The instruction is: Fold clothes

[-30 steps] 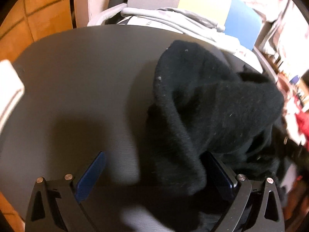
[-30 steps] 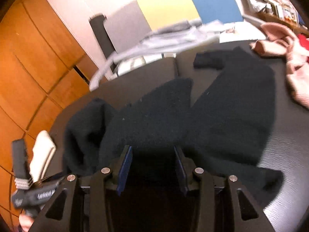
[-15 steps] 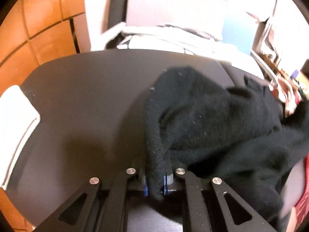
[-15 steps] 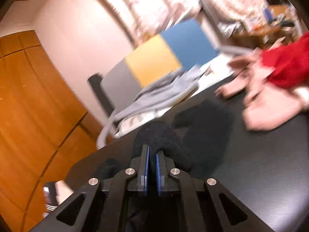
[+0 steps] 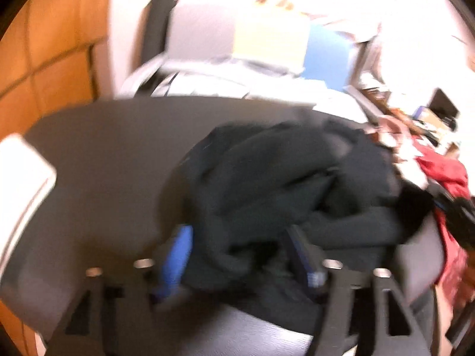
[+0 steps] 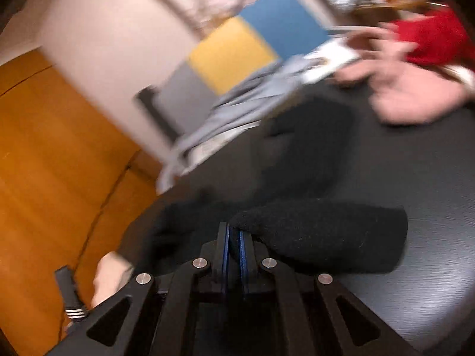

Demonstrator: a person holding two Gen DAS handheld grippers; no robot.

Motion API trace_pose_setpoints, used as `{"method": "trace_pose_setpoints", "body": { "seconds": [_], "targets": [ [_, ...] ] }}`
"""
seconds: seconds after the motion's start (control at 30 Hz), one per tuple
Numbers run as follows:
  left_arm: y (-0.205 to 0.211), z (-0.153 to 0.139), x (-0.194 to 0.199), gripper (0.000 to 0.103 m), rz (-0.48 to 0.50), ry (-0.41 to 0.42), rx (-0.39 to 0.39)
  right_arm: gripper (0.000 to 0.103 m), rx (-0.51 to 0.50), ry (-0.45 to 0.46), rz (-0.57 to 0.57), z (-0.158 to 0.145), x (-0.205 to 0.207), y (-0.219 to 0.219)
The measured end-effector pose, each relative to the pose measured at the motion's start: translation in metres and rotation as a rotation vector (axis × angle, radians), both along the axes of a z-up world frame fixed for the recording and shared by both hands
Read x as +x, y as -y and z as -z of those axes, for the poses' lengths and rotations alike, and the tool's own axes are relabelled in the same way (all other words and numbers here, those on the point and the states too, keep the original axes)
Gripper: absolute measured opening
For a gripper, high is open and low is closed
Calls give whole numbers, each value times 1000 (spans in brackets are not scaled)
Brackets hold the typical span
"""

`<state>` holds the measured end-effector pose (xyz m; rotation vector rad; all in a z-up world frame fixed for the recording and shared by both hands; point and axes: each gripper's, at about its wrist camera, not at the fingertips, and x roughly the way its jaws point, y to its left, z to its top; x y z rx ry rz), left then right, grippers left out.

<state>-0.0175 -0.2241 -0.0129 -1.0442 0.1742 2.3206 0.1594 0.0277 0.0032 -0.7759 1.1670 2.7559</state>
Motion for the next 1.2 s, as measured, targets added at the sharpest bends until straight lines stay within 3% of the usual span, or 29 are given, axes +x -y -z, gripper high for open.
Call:
{"method": "trace_pose_setpoints", "body": {
  "seconds": [0.13,0.2,0.27,0.33,0.4,0.43,0.53,0.6,0.7,0.77,0.87,1.03,1.1,1.2],
  "targets": [
    [-11,-23,29,99,136,-141,33,6,-20,-92,-247,-29,-38,56],
    [-16,-35,43,100,203,-211,48,6,-7,-117,-351,-44,-63,80],
    [-17,-37,52,100,223,-259,-4,7,15,-133,-454,-60,-88,102],
    [-15,-27,52,100,207,-247,-53,9,45,-132,-557,-70,-112,119],
    [-20,-13,41,100,181,-210,-93,20,52,-95,-616,-71,-132,128],
    [-20,-6,35,100,157,-177,-107,28,49,-64,-608,-69,-139,127],
    [-12,11,21,100,91,-78,-98,31,77,-13,-455,-53,-123,102],
    [-6,16,11,100,60,-13,-41,38,102,34,-332,-37,-105,81],
    [4,23,-4,100,13,86,46,44,145,165,-122,2,-65,38],
    [6,27,-13,100,-16,149,89,45,175,270,-42,27,-46,20],
    [-6,30,-23,100,-24,224,148,45,172,319,-28,48,-33,14],
    [3,1,-21,100,-4,259,349,46,240,318,-95,47,-50,28],
    [2,-13,-18,103,2,229,349,46,263,317,-161,50,-67,39],
    [-16,-10,-24,103,8,214,244,46,307,358,-246,59,-88,57]
  ]
}}
